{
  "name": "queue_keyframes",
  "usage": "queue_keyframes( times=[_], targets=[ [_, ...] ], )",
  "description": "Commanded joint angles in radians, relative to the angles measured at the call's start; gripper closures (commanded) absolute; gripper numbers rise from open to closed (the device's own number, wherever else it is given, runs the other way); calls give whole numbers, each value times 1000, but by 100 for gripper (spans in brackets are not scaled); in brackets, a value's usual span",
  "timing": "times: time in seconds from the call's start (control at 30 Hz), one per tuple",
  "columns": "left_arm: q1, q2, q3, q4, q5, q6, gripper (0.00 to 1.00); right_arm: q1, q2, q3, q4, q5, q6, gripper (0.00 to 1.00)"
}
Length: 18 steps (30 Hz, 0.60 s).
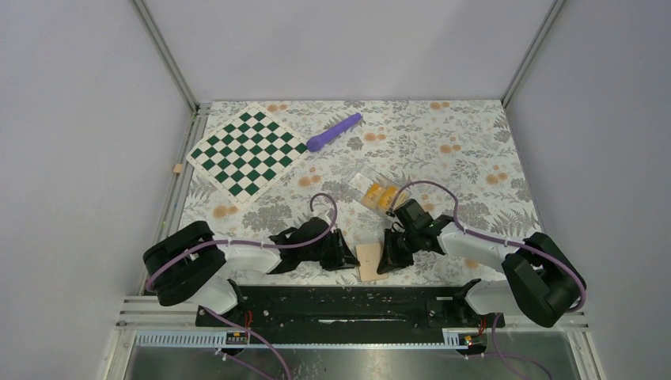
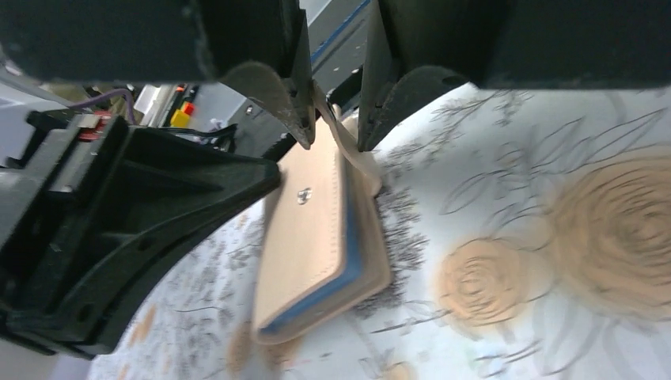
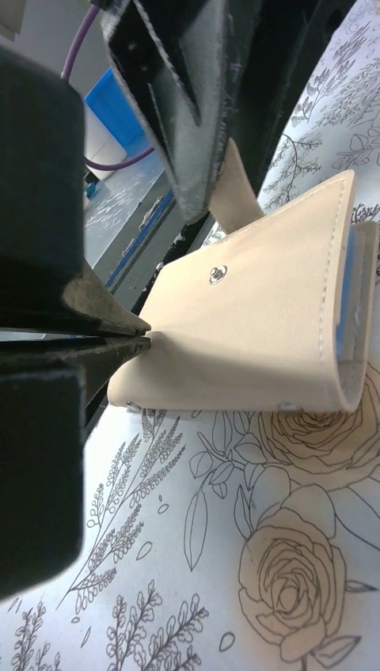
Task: Put the credit cards into the card holder
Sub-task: Close the card holder at the center of the board.
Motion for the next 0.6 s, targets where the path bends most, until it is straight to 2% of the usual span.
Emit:
queue_keyframes(
  times=[0.0, 0.23, 0.57],
  targets=[
    [-5, 11, 73, 132, 56, -8, 73, 11, -33, 62, -58, 33, -38, 94],
    [-14, 57, 116, 141, 84, -1, 68, 12, -29, 80, -60, 42, -53, 88],
    [-18, 110, 117, 176, 105, -6, 67, 12, 29, 70, -42, 63, -72, 87]
  ],
)
